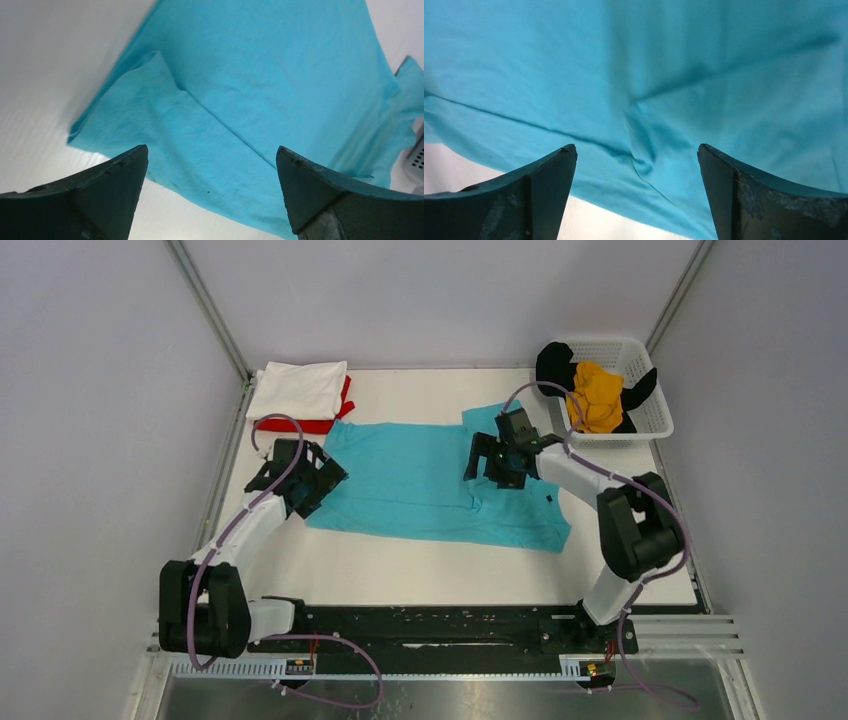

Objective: Fold and stack the t-shirts
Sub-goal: Fold the flattened tshirt in 1/3 of the way

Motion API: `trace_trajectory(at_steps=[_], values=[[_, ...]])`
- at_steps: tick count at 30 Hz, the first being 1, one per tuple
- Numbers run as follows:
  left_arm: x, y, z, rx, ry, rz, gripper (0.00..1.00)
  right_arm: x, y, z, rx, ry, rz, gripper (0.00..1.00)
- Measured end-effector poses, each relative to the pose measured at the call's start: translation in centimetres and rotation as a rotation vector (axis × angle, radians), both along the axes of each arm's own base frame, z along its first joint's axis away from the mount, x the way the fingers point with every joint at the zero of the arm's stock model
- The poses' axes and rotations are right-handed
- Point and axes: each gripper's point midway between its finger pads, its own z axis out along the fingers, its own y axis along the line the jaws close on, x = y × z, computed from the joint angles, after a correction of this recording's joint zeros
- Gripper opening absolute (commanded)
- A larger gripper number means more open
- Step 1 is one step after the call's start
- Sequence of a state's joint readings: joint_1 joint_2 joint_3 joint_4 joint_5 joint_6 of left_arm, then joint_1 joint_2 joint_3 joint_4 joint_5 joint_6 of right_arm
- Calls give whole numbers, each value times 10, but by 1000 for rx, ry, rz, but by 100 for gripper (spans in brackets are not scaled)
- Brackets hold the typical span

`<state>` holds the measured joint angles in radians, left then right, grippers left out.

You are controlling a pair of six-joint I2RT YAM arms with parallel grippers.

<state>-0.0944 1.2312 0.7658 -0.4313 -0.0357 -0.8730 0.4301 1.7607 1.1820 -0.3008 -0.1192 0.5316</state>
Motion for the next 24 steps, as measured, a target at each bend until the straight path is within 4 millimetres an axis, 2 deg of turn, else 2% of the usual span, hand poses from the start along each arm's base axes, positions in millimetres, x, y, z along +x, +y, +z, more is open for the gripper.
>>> trace_trajectory(at_steps=[3,7,10,13,16,20,24], values=[[8,-11,-7,-39,3,-38,99,-31,-19,-4,-28,19,-21,99],[12,-25,-35,-62,72,-79,99,-62,-34,-10,-35,34,-33,100],[13,-30,-60,-63,141,-93,99,-76,-40,-26,-47,73,-41,99],[27,-35,-58,-78,130,-104,99,-87,-45,-43,-63,119,-51,99],[28,-36,-59,-83,140,-111,99,-85,-43,-42,-44,101,-62,100],[15,-36,-59,-90,136,-118,99,-97,-47,-41,-20,75,-74,99],[-21,-35,-60,-102,141,-129,99,-122,-58,-41,-21,86,-75,99]])
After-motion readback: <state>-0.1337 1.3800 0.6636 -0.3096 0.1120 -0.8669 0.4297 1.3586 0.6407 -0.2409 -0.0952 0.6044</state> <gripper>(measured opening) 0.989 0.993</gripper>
